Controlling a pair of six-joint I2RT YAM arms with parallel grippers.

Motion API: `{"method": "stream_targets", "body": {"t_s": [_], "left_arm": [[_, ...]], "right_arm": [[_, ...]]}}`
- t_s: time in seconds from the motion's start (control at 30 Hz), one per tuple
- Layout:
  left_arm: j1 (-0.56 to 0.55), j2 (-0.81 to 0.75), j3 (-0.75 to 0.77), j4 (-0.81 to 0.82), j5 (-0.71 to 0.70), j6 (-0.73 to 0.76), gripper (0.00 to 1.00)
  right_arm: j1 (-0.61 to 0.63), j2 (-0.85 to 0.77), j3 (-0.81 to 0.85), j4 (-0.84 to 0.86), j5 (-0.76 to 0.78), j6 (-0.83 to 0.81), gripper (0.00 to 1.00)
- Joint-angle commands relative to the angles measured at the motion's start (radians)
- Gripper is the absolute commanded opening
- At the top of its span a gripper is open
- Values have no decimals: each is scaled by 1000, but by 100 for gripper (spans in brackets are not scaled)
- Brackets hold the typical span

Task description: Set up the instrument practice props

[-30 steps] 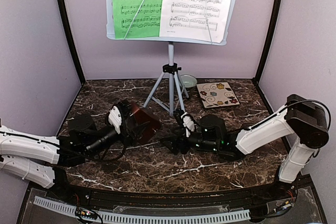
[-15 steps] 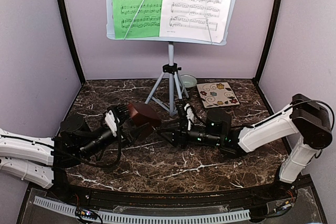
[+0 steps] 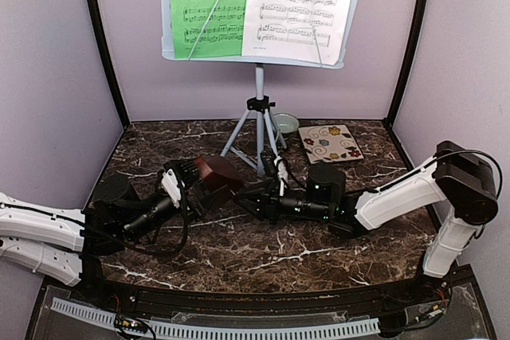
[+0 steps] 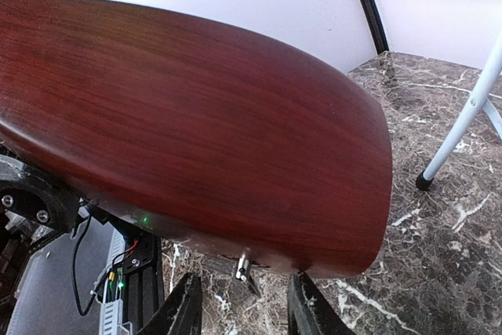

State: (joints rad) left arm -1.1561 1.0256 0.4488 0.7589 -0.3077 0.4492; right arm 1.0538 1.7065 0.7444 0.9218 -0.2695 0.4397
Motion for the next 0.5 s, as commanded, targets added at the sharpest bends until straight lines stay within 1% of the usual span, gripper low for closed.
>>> {"method": "stream_targets", "body": {"t_s": [0.0, 0.1, 0.2, 0.47], "left_arm": [[-11, -5, 31, 183, 9, -4, 31], [-11, 2, 30, 197, 13, -20, 31], [-11, 5, 34, 202, 18, -25, 31], [-11, 9, 28, 205, 29, -24, 31]], "right_arm": [[6, 24, 25, 83, -7, 45, 37], [7, 27, 27, 87, -2, 53, 34], [7, 27, 33, 79, 1, 54, 29], [5, 19, 33, 88, 9, 85, 9]]}}
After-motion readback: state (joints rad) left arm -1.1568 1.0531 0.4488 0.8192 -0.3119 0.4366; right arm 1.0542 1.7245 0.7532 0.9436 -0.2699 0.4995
